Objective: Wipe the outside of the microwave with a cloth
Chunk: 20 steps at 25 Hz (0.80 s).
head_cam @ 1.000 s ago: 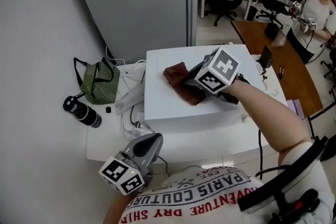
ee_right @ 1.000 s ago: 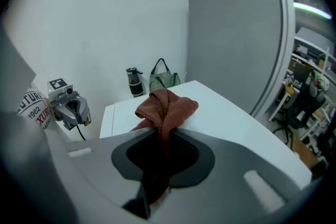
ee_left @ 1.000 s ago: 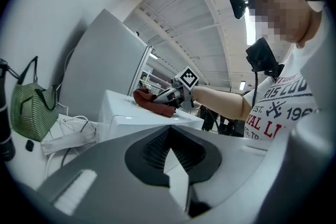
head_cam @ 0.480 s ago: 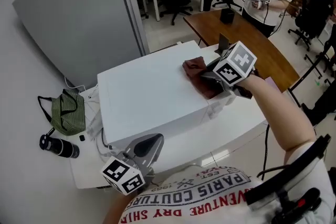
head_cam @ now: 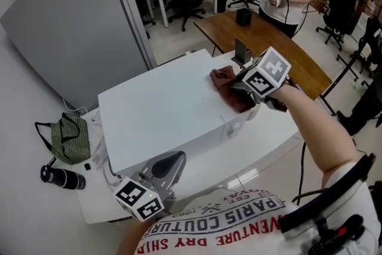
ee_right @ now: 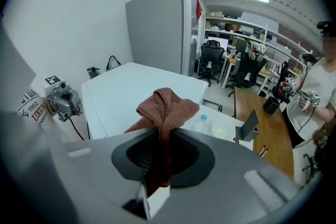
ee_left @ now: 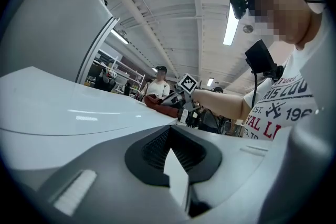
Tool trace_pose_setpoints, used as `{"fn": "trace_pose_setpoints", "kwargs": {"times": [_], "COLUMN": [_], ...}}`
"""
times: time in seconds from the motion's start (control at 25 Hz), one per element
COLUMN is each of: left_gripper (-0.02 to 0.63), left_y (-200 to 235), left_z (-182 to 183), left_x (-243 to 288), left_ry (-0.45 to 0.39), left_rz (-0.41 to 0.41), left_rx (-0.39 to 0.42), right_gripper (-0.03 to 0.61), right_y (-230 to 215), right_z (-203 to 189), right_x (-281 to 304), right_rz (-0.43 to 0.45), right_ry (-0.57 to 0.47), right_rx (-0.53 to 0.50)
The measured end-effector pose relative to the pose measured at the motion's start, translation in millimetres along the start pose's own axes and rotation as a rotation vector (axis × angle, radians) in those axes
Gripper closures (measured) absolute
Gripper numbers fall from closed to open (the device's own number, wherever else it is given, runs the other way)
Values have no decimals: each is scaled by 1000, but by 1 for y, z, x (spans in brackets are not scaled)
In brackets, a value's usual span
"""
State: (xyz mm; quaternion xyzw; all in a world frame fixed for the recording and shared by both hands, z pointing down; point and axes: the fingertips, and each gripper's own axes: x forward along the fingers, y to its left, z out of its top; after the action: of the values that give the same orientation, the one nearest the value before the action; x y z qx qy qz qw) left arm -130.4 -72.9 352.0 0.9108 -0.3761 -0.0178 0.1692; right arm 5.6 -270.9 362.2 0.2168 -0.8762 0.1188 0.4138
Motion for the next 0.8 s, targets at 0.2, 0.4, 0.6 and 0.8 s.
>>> {"fn": "trace_pose_setpoints", "kwargs": {"times": [0.2,0.4,0.6,0.8], "left_gripper": [609,609,609,609], "left_y": [11,22,44,53], "left_z": [-2,0,2,0], "left_x": [-18,-58,-122,-189], "left_ry": [-11,-43,-86,-132], "left_rz": [38,137,284,450], "left_rx": [-13,-10,-18,-40], "right_gripper": [535,535,535,535], "right_y": [26,87,155,228], "right_z": [46,123,182,230], "right_x": [-12,5,51,109], "right_rz": [92,221,312,418], "right_ry": [-94,-196,-209,-184], "right_rx": [-38,-156,-274,-360]}}
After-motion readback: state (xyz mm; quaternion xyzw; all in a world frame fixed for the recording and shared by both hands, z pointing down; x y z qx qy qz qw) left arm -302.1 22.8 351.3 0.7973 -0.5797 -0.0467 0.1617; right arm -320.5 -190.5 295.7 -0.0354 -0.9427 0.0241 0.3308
